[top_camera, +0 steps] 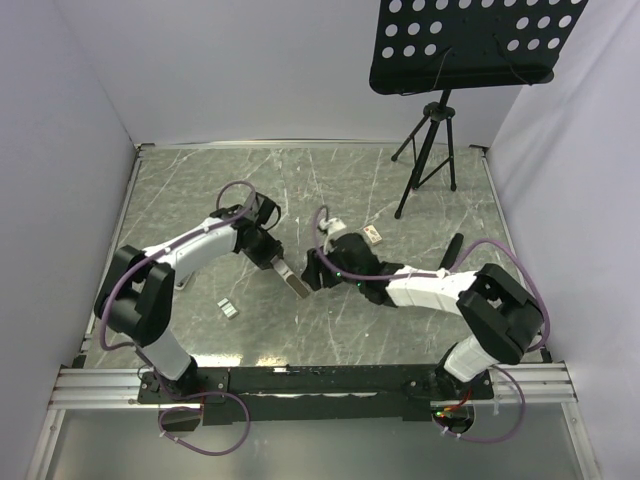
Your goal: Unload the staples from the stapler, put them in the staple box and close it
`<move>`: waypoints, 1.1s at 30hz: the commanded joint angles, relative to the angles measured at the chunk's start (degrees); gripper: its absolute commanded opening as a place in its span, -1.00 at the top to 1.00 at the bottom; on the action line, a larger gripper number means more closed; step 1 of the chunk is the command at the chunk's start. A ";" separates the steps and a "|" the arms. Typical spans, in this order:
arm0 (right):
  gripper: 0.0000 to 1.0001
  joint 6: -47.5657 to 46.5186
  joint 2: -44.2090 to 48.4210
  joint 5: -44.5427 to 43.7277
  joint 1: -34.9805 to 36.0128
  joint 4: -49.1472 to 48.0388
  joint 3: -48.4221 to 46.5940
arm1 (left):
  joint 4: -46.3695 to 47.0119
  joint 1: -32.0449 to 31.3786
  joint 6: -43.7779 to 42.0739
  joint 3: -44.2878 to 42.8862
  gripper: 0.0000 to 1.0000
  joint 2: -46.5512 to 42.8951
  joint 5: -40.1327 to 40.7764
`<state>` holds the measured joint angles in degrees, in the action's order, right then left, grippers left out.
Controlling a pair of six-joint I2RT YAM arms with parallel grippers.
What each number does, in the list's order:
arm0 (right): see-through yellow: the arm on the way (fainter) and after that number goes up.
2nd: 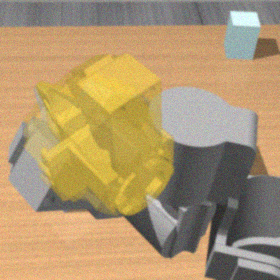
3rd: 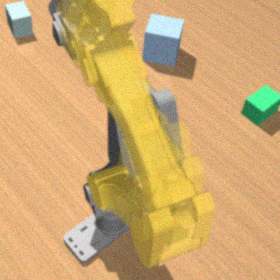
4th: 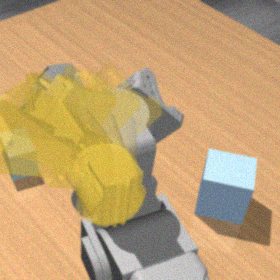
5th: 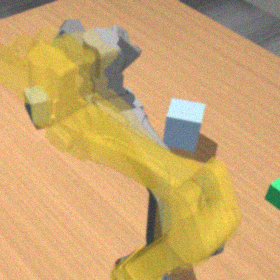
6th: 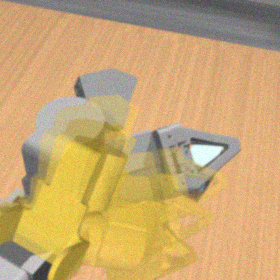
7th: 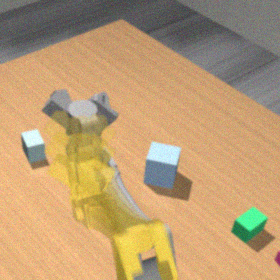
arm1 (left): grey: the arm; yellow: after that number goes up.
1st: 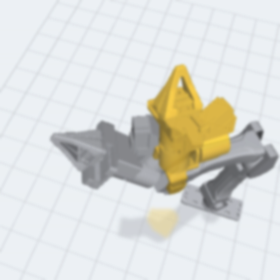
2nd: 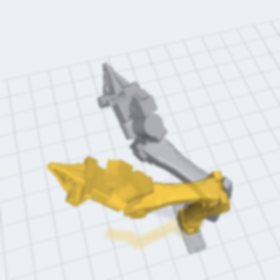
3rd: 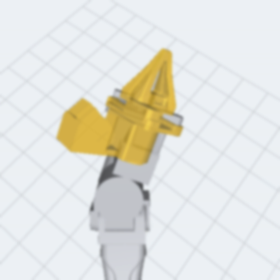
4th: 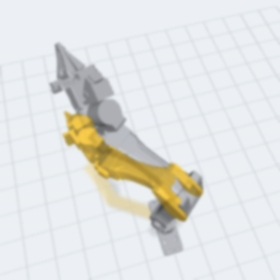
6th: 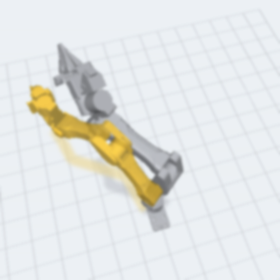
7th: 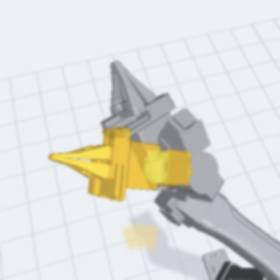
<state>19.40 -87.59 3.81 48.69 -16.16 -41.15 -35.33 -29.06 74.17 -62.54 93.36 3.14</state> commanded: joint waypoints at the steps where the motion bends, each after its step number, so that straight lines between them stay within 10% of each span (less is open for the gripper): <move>1: -0.28 4.16 0.92 8.48 -3.51 -5.72 1.59 | -2.90 0.14 -0.52 -4.87 0.98 1.91 -0.77; 11: -0.28 3.10 7.60 11.12 -6.84 -5.54 3.53 | 0.43 0.14 -10.96 -4.70 0.98 -1.07 -2.60; 22: -0.56 -5.06 19.12 32.73 -15.99 -4.93 3.26 | 27.15 0.14 -43.73 7.86 0.98 -24.09 -27.28; 33: -0.90 -4.80 25.97 49.97 -16.08 -8.28 0.64 | 34.89 0.23 -54.91 11.74 0.98 -34.47 -49.88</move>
<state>15.42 -63.61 45.19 32.62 -21.54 -36.91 -5.21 -28.86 26.28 -51.16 61.28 -34.41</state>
